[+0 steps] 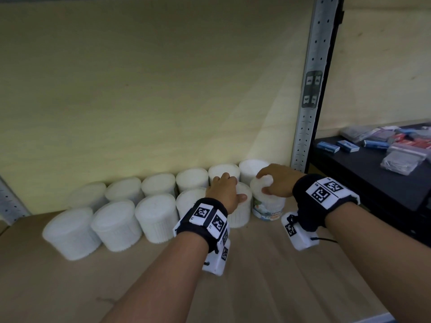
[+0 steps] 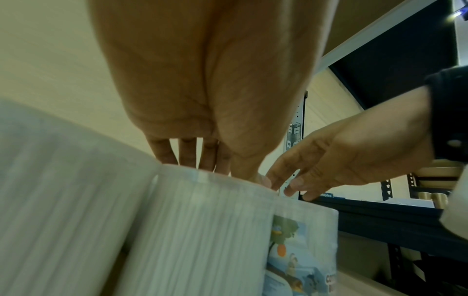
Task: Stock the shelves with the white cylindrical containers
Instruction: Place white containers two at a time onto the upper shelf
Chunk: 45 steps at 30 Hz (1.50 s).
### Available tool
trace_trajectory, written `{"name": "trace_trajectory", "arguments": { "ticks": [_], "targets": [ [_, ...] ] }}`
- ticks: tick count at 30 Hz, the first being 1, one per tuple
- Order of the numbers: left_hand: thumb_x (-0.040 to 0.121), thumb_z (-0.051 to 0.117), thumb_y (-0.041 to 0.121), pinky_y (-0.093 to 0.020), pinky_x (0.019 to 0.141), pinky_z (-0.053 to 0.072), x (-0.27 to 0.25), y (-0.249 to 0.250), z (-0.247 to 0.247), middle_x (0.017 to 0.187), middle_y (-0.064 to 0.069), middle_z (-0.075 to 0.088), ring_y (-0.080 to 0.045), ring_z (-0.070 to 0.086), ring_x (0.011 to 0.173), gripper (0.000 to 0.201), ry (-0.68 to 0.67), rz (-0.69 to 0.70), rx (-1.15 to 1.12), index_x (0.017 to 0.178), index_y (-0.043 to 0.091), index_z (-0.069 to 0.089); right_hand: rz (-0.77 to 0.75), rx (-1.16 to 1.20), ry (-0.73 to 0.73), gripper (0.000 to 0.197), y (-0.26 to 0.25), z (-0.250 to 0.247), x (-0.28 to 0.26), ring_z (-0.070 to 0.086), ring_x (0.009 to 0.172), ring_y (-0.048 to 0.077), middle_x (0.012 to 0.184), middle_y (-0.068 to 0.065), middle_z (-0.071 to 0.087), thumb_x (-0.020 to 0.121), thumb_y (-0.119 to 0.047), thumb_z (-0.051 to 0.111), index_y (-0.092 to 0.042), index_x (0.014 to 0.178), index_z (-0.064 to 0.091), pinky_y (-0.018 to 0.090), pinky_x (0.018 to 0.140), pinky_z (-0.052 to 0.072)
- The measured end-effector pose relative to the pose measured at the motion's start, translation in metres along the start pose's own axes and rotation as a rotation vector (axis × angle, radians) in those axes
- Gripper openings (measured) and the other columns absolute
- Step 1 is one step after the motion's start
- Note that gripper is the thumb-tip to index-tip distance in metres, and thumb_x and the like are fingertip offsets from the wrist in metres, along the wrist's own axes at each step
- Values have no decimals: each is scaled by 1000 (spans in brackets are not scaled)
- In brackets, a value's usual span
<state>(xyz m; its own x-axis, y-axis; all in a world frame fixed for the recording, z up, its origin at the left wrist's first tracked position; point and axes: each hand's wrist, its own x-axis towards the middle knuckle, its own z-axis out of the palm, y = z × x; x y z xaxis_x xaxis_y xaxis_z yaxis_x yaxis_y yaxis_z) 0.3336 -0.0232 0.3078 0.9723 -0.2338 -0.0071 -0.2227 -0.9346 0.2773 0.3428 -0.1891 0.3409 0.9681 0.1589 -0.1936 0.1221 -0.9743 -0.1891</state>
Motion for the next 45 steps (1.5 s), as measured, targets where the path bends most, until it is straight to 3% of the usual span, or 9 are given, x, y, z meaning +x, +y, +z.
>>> {"name": "trace_trajectory", "arguments": {
  "ticks": [3,7,29,37,45],
  "targets": [
    [93,53,38,-41,101,38,0,0,0,133,-10,42,-30,38,125,51,-5,-1,-4,133,9,44,51,-31,51,57,-1,1,1,32,136,30,146,9,33,91,-43,55,-20,142,40,38,109,33],
    [93,53,39,-41,101,38,0,0,0,131,-10,43,-30,38,124,49,-15,-3,-1,131,8,45,93,-95,6,65,-1,7,2,33,135,30,144,11,34,90,-51,52,-17,143,37,40,108,34],
    [93,54,38,-40,99,36,0,2,-3,132,-11,42,-30,38,125,50,-30,-7,8,132,8,45,10,-155,40,65,0,5,-3,36,136,24,147,8,36,91,-49,52,-15,145,37,33,110,32],
    [94,54,29,-36,109,33,3,4,-15,144,-8,35,-27,36,133,55,-130,31,7,143,10,36,-13,-180,47,65,-1,3,-3,38,136,24,147,9,39,92,-48,51,-11,144,38,32,110,32],
    [93,54,16,-30,109,32,2,0,-29,153,-4,29,-22,34,138,59,-246,124,10,147,16,29,-23,-226,47,60,-3,1,-1,45,129,25,139,11,47,92,-47,52,-7,136,46,33,106,38]
  ]
}}
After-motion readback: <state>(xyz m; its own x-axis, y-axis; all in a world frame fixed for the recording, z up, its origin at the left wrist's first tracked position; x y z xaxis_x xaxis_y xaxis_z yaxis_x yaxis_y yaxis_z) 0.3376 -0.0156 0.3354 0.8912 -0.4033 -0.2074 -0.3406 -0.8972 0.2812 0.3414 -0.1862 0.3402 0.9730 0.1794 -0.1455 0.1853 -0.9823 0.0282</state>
